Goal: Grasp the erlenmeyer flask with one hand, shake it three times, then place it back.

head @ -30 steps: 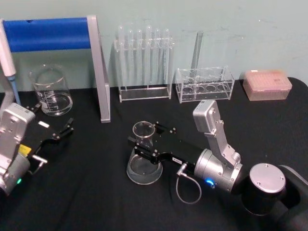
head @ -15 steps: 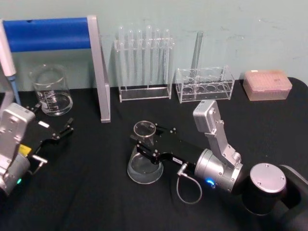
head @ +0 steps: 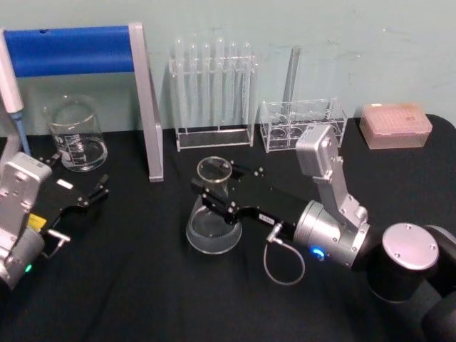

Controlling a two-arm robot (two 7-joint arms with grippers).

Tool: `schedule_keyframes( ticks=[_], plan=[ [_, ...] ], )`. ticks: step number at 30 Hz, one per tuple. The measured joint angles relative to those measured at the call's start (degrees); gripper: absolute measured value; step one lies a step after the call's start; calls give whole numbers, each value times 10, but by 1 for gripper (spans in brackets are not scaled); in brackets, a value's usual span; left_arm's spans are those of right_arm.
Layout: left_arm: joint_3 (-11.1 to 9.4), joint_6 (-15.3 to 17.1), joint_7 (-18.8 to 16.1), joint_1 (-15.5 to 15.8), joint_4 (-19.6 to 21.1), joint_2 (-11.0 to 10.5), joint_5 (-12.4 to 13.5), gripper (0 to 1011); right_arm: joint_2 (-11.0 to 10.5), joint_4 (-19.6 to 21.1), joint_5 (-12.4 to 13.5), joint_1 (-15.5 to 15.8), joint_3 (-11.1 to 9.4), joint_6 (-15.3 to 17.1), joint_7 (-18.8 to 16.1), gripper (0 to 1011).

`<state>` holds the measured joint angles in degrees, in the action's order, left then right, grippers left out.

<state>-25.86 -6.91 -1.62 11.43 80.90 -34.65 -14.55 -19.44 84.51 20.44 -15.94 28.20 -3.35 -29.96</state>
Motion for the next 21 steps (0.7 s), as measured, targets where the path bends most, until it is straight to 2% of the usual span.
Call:
schedule_keyframes(
  ticks=[9,21],
  plan=[
    [0,0,0,0,0,0,0,1001,-9,39,8,1,-7,12,13,449],
    [0,0,0,0,0,0,0,1001,-8,46,10,6,-12,15,29,449]
  ],
)
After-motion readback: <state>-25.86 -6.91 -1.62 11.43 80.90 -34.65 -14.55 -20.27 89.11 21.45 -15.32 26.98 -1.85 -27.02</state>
